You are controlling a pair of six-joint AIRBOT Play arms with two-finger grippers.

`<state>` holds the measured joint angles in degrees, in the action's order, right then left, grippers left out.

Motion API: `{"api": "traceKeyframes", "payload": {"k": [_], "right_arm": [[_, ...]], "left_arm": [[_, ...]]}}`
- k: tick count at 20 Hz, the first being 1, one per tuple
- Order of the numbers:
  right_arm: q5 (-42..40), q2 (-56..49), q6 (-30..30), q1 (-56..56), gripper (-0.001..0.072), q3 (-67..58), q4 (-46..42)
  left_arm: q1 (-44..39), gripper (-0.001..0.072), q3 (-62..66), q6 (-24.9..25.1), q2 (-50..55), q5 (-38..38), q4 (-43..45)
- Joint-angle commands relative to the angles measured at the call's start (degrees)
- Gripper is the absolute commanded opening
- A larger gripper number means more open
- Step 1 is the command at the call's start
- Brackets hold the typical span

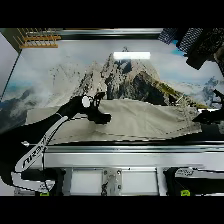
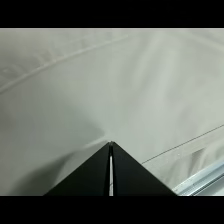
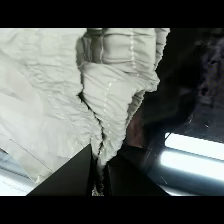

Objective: Fold the clothes and pants, and hang the long-sleeved shirts on hangers.

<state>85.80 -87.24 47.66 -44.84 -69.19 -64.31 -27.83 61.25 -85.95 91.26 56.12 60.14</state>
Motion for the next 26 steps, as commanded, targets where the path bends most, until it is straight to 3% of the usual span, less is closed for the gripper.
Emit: {"api": "traceKeyframes", "payload": {"k": [1, 3, 4, 5, 6, 10, 15, 21, 25, 26], "right_arm": [[0.2, 1.5, 0.5, 0.0, 0.0018, -0.4, 0.0], [0.2, 1.5, 0.9, 0.0, 0.0018, -0.4, 0.0], [0.2, 1.5, 0.9, 0.0, 0.0018, -0.4, 0.0], [0.2, 1.5, 1.3, 0.0, 0.0018, -0.4, 0.0], [0.2, 1.5, 1.3, 0.0, 0.0018, -0.4, 0.0], [0.2, 1.5, 1.3, 0.0, 0.0018, -0.4, 0.0], [-0.5, 1.4, 1.3, 0.0, 0.0019, -0.4, 0.0], [-0.4, 1.4, 1.3, 0.0, 0.0018, -0.4, 0.1], [-0.4, 1.4, 1.3, 0.0, 0.0019, -0.4, 0.0], [-0.4, 1.4, 1.3, 0.0, 0.0019, -0.4, 0.1]], "left_arm": [[-0.7, 0.0004, 2.0, 0.3, -0.8, 2.6, -0.1], [-0.7, 0.0008, 4.1, 1.3, -4.3, 4.0, 1.3], [-0.7, 0.0215, 4.6, 1.3, -6.5, 5.0, 3.6], [-0.8, 0.0584, 4.7, 1.0, -9.0, 6.2, 7.0], [-1.2, 0.0626, 4.7, 0.0, -11.0, 7.8, 11.0], [-7.1, 0.0625, 1.4, -5.9, -16.0, 9.9, 32.0], [-17.3, 0.0626, -10.7, -11.8, -16.8, 4.1, 46.0], [-18.8, 0.0625, -15.6, -15.3, -16.8, -5.9, 46.9], [-18.8, 0.0610, -15.7, -15.7, -16.8, -7.1, 46.9], [-18.8, 0.0466, -15.7, -15.6, -16.8, -7.1, 46.9]]}}
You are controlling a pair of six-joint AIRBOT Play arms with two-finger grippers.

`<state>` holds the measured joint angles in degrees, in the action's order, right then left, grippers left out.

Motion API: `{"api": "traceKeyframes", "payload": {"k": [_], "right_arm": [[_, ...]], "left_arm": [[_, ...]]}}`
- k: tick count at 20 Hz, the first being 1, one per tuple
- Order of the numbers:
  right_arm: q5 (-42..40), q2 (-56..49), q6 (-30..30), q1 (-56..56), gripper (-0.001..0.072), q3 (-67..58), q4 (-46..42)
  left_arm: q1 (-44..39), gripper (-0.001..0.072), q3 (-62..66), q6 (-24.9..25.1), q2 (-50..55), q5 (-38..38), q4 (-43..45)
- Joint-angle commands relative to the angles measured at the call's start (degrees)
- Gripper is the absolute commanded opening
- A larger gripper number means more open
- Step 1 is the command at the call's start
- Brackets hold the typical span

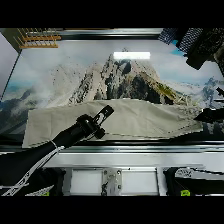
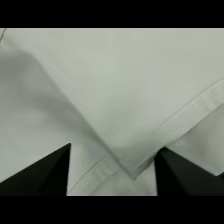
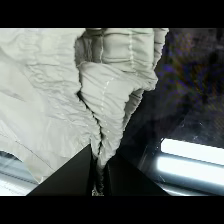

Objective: Fold the clothes and pants, and hang the long-sleeved shirts on hangers.

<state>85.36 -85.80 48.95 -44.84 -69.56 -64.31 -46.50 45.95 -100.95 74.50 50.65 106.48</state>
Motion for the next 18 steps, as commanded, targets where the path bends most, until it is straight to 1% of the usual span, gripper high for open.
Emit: {"api": "traceKeyframes", "payload": {"k": [1, 3, 4, 7, 9, 11, 14, 18], "right_arm": [[0.0, 0.0, 0.0, 0.0, 0.0018, 0.0, 0.1], [0.0, 0.0, 0.0, 0.0, 0.0019, 0.0, 0.0], [0.0, 0.0, 0.0, 0.0, 0.0018, 0.0, 0.0], [0.0, 0.0, 0.0, 0.0, 0.0018, 0.0, 0.0], [0.0, -0.1, 0.0, 0.0, 0.0019, 0.0, 0.0], [0.0, -0.2, 0.0, 0.0, 0.0019, 0.0, 0.0], [0.0, -0.4, 0.0, 0.0, 0.0019, 0.0, 0.0], [0.0, -0.4, 0.0, 0.0, 0.0018, 0.0, 0.0]], "left_arm": [[-0.2, 0.0348, -0.4, -0.7, 0.0, -1.6, 0.6], [-0.2, 0.0099, -0.3, -0.6, 0.0, -0.9, 0.5], [-0.2, 0.0004, -0.3, -0.2, 0.0, 0.4, 0.5], [-0.4, 0.0005, -0.3, 0.1, -0.1, 5.7, -0.2], [-1.9, 0.0004, -0.3, 1.5, -0.2, 8.4, -0.2], [-4.6, 0.0004, -0.3, 2.5, -0.4, 9.6, -0.2], [-7.7, 0.0004, -0.3, 2.6, -0.3, 11.8, -0.1], [-6.8, 0.0004, -0.4, 2.6, -0.3, 14.4, -0.2]]}}
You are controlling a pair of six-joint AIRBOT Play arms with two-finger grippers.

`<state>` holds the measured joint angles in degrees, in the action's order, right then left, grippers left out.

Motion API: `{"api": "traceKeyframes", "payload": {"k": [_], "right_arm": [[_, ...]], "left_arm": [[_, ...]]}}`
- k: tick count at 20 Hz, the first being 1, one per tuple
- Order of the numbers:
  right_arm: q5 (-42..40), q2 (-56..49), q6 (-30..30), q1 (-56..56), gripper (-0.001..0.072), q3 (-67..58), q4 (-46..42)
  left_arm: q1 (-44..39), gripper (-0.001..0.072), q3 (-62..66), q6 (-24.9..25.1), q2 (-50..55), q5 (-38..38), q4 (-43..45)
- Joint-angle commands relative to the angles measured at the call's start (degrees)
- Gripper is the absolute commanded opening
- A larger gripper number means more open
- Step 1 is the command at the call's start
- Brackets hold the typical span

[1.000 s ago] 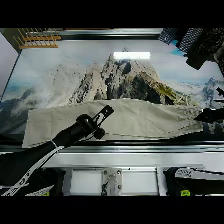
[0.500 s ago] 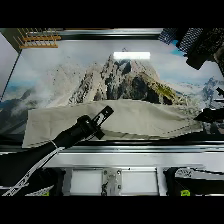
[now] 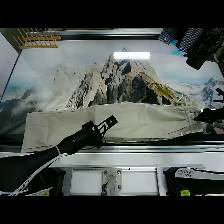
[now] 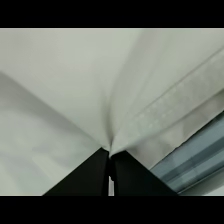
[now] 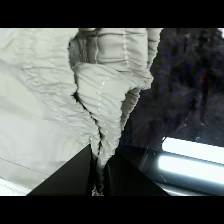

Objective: Fold the clothes and pants, and hang the long-sleeved shirts on hangers.

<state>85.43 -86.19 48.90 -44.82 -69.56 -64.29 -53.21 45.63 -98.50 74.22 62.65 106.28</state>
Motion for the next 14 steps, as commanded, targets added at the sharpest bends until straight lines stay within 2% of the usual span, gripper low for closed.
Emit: {"api": "traceKeyframes", "payload": {"k": [1, 4, 8, 9, 10, 11, 14], "right_arm": [[-0.1, 0.0, 0.0, 0.0, 0.0018, 0.0, 0.0], [-0.7, 0.0, 0.0, 0.0, 0.0018, 0.0, 0.0], [-0.8, 0.0, 0.0, 0.0, 0.0019, 0.0, 0.0], [-1.0, 0.0, 0.0, 0.0, 0.0019, 0.0, 0.0], [-1.0, 0.0, 0.0, 0.0, 0.0019, 0.0, 0.0], [-1.0, 0.0, 0.0, 0.0, 0.0019, 0.0, 0.0], [-1.0, 0.0, 0.0, 0.0, 0.0019, 0.0, 0.0]], "left_arm": [[-0.1, 0.0005, 0.0, 0.4, 0.0, 2.5, -0.5], [-0.2, 0.0005, 0.0, 6.4, -0.1, 2.6, -9.1], [-0.1, 0.0006, 0.0, 7.2, -0.1, 4.8, -11.4], [-0.1, 0.0139, 0.0, 7.2, -0.1, 5.4, -11.4], [-0.1, 0.0427, 0.0, 7.2, -0.1, 6.0, -11.4], [-0.1, 0.0567, 0.1, 7.2, -0.1, 6.9, -11.4], [-0.1, 0.0563, 3.5, 9.1, -0.6, 11.8, -11.5]]}}
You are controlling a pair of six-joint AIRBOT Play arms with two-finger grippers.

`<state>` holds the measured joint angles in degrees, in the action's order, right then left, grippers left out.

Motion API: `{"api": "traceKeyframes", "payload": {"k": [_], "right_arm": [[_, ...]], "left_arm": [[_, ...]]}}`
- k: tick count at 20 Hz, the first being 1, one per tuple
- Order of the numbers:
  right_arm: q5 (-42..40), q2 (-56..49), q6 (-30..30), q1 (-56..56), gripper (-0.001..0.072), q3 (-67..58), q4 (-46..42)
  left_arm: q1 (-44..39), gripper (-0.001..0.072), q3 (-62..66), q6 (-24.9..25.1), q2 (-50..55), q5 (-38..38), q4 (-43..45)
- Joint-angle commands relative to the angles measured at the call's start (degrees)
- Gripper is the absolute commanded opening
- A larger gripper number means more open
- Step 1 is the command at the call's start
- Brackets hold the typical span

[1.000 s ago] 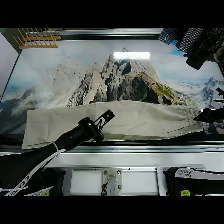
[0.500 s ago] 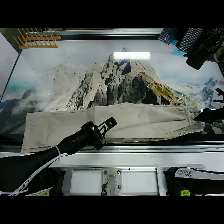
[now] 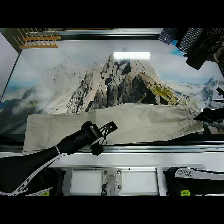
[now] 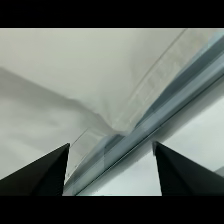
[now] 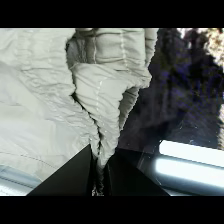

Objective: Fold the clothes and pants, and hang the long-sleeved shirts on hangers.

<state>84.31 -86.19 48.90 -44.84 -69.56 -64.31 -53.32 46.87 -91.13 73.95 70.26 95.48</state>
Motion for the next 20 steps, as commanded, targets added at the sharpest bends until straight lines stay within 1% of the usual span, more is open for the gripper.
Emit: {"api": "traceKeyframes", "payload": {"k": [1, 4, 5, 6, 7, 8, 9, 10, 11, 12, 13, 14, 17, 20], "right_arm": [[0.1, 0.0, 0.0, 0.0, 0.0019, 0.0, 0.0], [0.1, 0.0, 0.0, 0.0, 0.0018, 0.0, 0.0], [0.1, 0.0, 0.0, 0.0, 0.0019, 0.0, 0.0], [0.0, 0.0, 0.0, 0.0, 0.0019, 0.0, 0.0], [0.0, 0.0, 0.0, 0.0, 0.0019, 0.0, 0.1], [0.0, 0.0, 0.0, 0.0, 0.0019, 0.0, 0.0], [0.0, 0.0, 0.0, 0.0, 0.0018, 0.0, 0.0], [0.0, 0.0, 0.0, 0.0, 0.0019, 0.0, 0.0], [0.0, 0.0, 0.0, 0.0, 0.0019, 0.0, 0.1], [0.0, 0.0, 0.0, 0.0, 0.0019, 0.0, 0.1], [0.0, 0.0, 0.0, 0.0, 0.0019, 0.0, 0.0], [0.0, 0.0, 0.0, 0.0, 0.0019, 0.0, 0.0], [0.0, 0.0, 0.0, 0.0, 0.0019, 0.0, 0.0], [0.0, 0.0, 0.0, 0.0, 0.0019, 0.0, 0.3]], "left_arm": [[0.0, 0.0563, 4.5, 2.3, -1.0, 4.9, -0.7], [2.0, 0.0563, 11.3, 2.1, -4.0, 1.7, -1.2], [4.1, 0.0562, 13.2, 0.7, -4.5, -0.1, -2.1], [6.8, 0.0562, 14.4, -1.2, -4.5, -1.6, -4.2], [10.4, 0.0562, 15.0, -3.0, -4.0, -3.2, -8.3], [14.1, 0.0561, 14.7, -3.7, -3.3, -5.0, -13.6], [17.2, 0.0479, 13.8, -3.8, -2.4, -6.9, -18.9], [19.8, 0.0309, 12.6, -3.5, -1.4, -8.3, -23.6], [21.5, 0.0240, 10.9, -2.8, -0.5, -10.5, -26.7], [22.3, 0.0236, 9.2, -2.8, 0.0, -12.7, -27.6], [22.6, 0.0036, 7.4, -2.9, 0.2, -14.3, -27.6], [22.4, 0.0004, 5.8, -2.8, 0.2, -16.0, -27.6], [19.6, 0.0003, 2.4, -4.3, 0.3, -21.0, -27.5], [16.4, 0.0004, 2.1, -4.3, 3.0, -22.9, -27.6]]}}
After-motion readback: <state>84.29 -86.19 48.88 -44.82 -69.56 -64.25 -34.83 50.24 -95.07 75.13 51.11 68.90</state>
